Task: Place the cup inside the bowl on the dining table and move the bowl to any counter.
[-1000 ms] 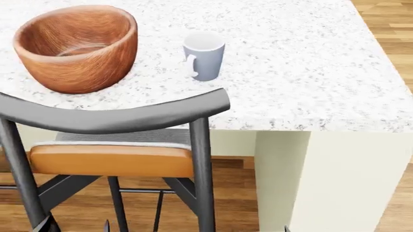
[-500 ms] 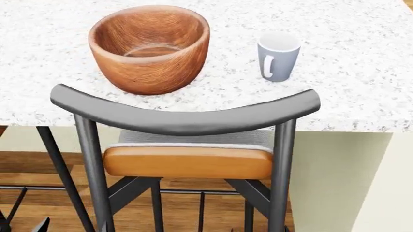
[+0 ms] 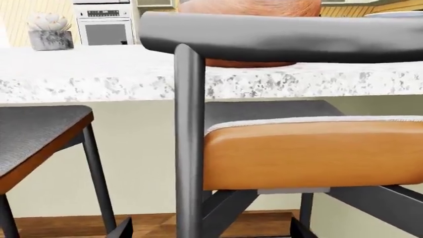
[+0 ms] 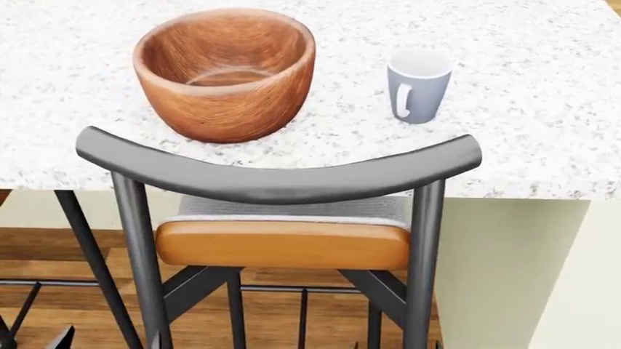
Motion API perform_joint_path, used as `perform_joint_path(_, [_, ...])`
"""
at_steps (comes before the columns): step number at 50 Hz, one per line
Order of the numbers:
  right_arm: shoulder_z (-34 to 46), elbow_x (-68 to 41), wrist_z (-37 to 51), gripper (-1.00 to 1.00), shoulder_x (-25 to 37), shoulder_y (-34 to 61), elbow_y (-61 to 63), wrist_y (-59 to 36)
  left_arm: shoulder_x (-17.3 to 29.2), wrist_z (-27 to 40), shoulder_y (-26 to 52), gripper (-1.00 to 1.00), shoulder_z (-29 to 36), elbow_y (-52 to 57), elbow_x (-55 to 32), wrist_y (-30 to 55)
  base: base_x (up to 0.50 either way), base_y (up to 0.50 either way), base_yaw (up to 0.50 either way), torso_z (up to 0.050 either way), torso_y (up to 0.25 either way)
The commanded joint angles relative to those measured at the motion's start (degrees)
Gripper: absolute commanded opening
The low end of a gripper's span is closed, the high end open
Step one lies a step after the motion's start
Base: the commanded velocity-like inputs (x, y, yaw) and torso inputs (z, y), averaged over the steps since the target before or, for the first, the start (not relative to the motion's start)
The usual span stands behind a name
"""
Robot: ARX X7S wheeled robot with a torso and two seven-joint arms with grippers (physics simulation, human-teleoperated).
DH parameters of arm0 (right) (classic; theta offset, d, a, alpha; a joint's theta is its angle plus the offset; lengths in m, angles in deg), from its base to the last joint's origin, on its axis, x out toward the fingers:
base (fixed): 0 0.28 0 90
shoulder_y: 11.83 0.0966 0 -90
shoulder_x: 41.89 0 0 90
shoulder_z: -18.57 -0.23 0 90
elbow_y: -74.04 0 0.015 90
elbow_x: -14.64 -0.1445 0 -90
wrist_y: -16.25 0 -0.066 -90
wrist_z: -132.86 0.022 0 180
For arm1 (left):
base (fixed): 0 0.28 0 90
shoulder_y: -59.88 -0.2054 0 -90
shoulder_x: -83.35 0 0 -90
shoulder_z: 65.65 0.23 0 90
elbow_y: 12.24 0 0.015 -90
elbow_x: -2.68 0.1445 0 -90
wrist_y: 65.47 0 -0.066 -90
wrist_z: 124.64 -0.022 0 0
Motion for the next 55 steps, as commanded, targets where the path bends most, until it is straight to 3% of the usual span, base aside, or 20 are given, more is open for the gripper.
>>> perform_joint_path(1, [0.13,-0.18,0.39,1.00,0.18,0.05,0.07,-0.08,0.37,-0.45,-0.78,1.00,-0.09,0.79,-0.92,-1.98,0.00,0.00,0.00,0.050,0.000])
perform_joint_path(38, [0.98,-0.30,1.41,1.00,0.79,0.24,0.13,0.38,0.90,1.35,-0.18,1.00,0.41,0.07,-0.75,-1.94,0.00,0.00,0.00,0.050,0.000])
perform_joint_path(45, [1.01,-0.53,1.63,1.00,0.83,0.18,0.13,0.50,0.80,2.92,0.53,1.00,0.86,0.01,0.24,0.89,0.00,0.00,0.00,0.000,0.000])
perform_joint_path(55, [1.31,0.28,2.79,1.00,1.13,0.18,0.97,-0.49,1.14,2.19,-0.09,1.00,0.44,0.35,-1.08,-1.62,0.00,0.00,0.00,0.000,0.000])
